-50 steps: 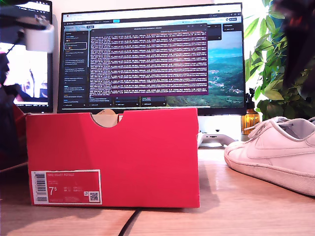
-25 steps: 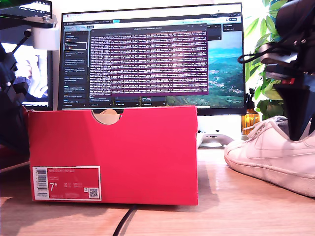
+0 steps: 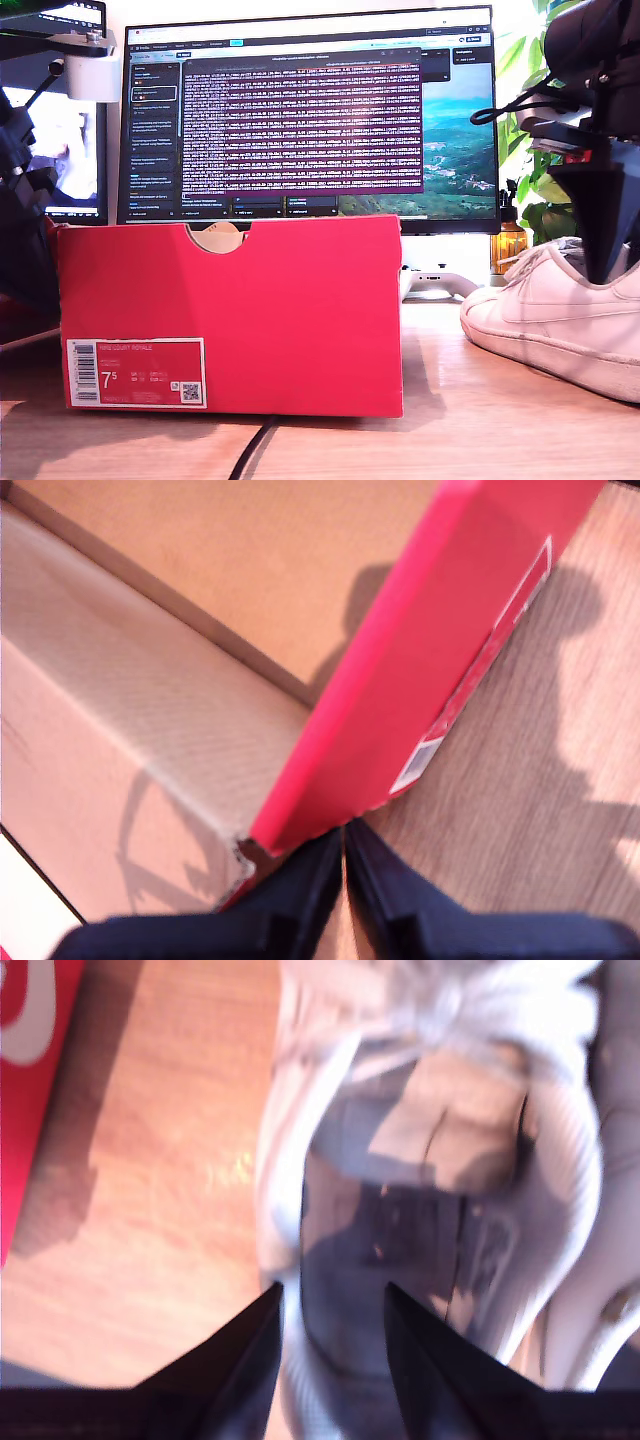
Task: Pack the white shoes by picking the first shoe and placing it inside the red shoebox, left side, then picking and rotating the second shoe and placing it in the shoebox
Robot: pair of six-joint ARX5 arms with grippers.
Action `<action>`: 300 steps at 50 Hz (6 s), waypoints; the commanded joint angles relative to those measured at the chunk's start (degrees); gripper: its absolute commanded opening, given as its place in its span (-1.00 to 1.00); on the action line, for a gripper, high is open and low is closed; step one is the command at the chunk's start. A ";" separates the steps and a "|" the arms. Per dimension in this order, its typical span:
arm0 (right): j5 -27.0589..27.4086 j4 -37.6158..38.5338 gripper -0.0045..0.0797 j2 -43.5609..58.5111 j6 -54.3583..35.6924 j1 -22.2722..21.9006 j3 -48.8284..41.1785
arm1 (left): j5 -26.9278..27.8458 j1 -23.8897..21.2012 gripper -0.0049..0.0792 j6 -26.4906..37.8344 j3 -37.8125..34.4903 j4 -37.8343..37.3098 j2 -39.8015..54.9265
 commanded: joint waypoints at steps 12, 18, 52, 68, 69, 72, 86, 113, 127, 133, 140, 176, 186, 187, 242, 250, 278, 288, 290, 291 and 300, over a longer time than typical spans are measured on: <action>-0.20 -1.29 -0.21 0.96 0.59 0.63 1.05 | 0.42 0.07 -0.93 -0.33 0.11 1.14 0.28; -0.22 -2.29 -0.21 0.96 1.07 0.63 2.60 | 1.38 0.07 -0.93 -0.33 0.11 1.16 0.28; -0.11 1.66 -0.21 1.09 1.57 3.48 3.39 | 1.38 0.07 -0.93 -0.31 0.11 1.11 0.28; 1.25 0.96 -0.21 2.16 1.38 2.71 2.82 | 1.38 0.07 -0.93 -0.31 0.11 1.09 0.28; 1.25 0.90 -0.21 2.40 1.36 2.71 2.67 | 1.38 0.07 -0.93 -0.31 0.11 1.09 0.28; 1.25 1.07 -0.22 3.45 1.36 2.71 2.16 | 1.38 0.07 -0.93 -0.31 0.11 1.07 0.28; 1.27 3.06 -0.23 7.52 1.31 2.86 0.09 | 1.33 0.07 -0.93 -0.31 0.11 1.05 0.28; -0.59 4.90 -0.92 6.51 7.85 5.55 5.05 | 1.31 0.07 -0.93 -0.31 0.13 1.03 0.28; -0.70 -4.09 -0.92 3.41 15.04 6.73 17.29 | 1.31 0.07 -0.93 -0.28 0.11 0.85 0.28; -1.36 -4.98 -0.92 3.19 18.21 8.24 22.53 | 1.29 0.07 -0.93 -0.26 0.11 0.87 0.28; -6.78 1.90 -0.92 3.19 25.68 11.17 26.08 | 1.29 0.07 -0.93 -0.22 0.11 1.09 0.28; -2.05 33.29 -0.92 13.68 51.21 28.83 26.27 | -1.70 0.07 -0.93 0.35 0.13 1.27 0.28; -2.14 35.41 -0.92 18.47 51.23 29.51 26.27 | -1.68 0.00 -0.93 0.35 0.13 1.03 0.24; -2.10 35.67 -0.92 18.91 51.43 29.51 26.27 | -1.68 0.00 -0.93 0.35 0.13 1.01 0.24; -1.68 30.86 -0.92 26.86 46.60 32.17 26.25 | -1.70 -2.45 -0.93 2.75 0.13 0.33 0.24; -1.01 31.54 -0.81 27.34 46.60 32.46 26.25 | -1.68 -2.62 -0.93 2.73 0.13 -0.74 0.24; -0.09 20.57 -0.03 25.99 41.40 30.53 33.24 | -1.66 -2.60 -0.93 2.58 0.13 -1.53 0.24; 0.68 9.92 -0.03 23.52 36.20 28.76 42.88 | -1.62 -2.60 -0.93 2.54 0.13 -1.95 0.24; 0.76 7.65 -0.03 23.06 35.80 28.28 44.59 | -1.49 -2.60 -0.93 2.54 0.13 -1.92 0.24; 0.74 6.47 -0.03 23.02 35.76 28.00 45.64 | -1.40 -2.60 -0.93 2.56 0.13 -1.92 0.24; 0.98 -2.80 -0.03 22.67 33.83 24.15 51.78 | -0.72 -2.60 -0.93 2.56 0.13 -1.92 0.24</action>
